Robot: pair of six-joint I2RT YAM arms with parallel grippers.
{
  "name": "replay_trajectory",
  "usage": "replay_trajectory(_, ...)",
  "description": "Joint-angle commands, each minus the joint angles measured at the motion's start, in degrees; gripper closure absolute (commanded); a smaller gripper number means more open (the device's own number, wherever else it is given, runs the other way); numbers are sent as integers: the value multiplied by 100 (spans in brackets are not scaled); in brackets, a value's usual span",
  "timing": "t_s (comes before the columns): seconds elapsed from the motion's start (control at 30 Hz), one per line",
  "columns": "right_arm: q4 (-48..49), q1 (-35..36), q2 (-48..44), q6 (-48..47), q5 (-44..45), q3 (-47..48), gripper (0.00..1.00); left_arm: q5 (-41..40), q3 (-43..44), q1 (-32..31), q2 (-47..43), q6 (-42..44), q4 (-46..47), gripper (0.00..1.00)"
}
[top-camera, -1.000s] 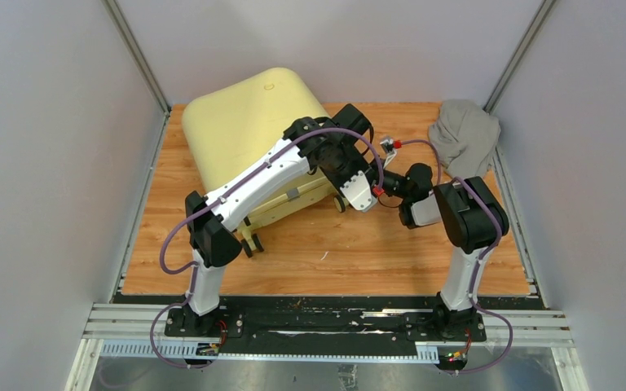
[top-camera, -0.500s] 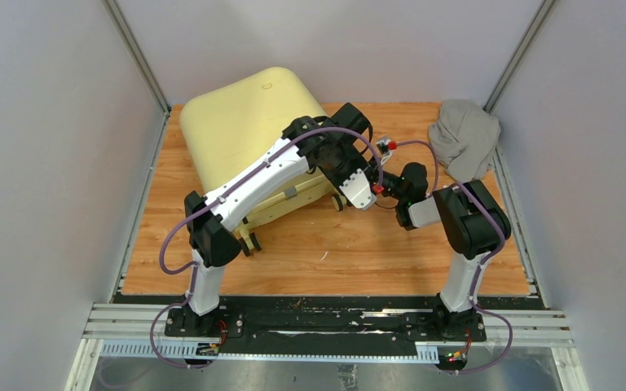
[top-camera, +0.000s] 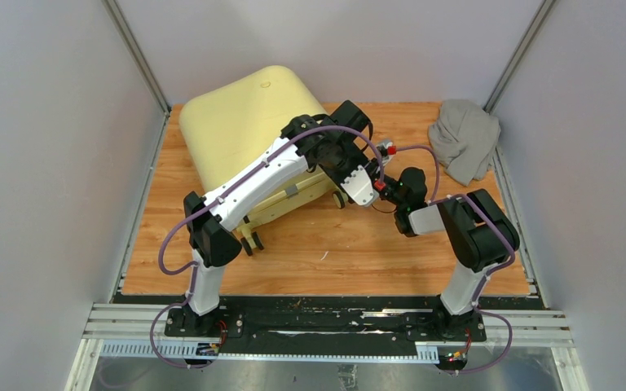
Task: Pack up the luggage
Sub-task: Zip the luggage at the center of the board.
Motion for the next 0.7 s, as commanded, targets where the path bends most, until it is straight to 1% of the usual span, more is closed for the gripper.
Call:
replay_trajectory(0.0,-17,70,-235,-420,526,-128,100,-115,584,-58,-585,-20,933,100)
replay_trajectory(0.17,-356,245,-389,-916,719,-250,100,-111,639,-58,-553,-190,980,100)
replay_trajectory(0.27,-342,431,-575,-1214,994,-432,100,-133,646,-51,-540,-352,1097,100)
replay_trajectory(0.33,-362,569,-716,-1429,1171,-536,100,-116,669,-41,-531,-520,1249,100)
replay_trajectory(0.53,-909,987,-1126,-2188,1593,-530,100,-147,648,-23,-536,-1098,1719,100)
replay_trajectory(0.67,-1104,1225,-1336,-2435,1828,-531,100,-290,263,13,-634,-1399,2239,100)
